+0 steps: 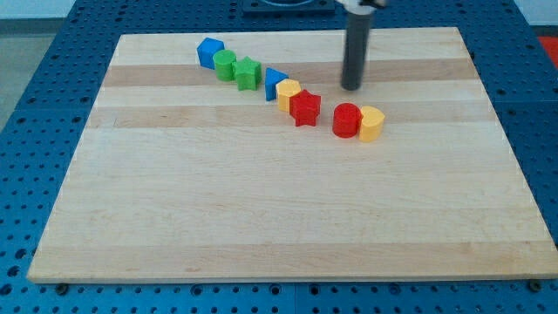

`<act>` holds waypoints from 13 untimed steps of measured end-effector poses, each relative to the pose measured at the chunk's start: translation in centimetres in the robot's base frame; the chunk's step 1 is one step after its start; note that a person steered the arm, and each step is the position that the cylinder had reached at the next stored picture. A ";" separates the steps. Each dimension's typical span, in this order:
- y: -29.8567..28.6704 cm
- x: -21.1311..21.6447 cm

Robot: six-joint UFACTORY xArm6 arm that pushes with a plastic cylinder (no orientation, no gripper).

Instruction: Move the yellow heart into the red circle

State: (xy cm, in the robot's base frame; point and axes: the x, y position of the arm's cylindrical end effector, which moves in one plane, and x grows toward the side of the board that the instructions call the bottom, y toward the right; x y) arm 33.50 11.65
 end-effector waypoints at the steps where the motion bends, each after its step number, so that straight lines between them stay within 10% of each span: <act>1: 2.1 3.9; 10: 5.8 10.0; 13: -6.9 15.2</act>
State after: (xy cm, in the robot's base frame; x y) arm 48.73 4.79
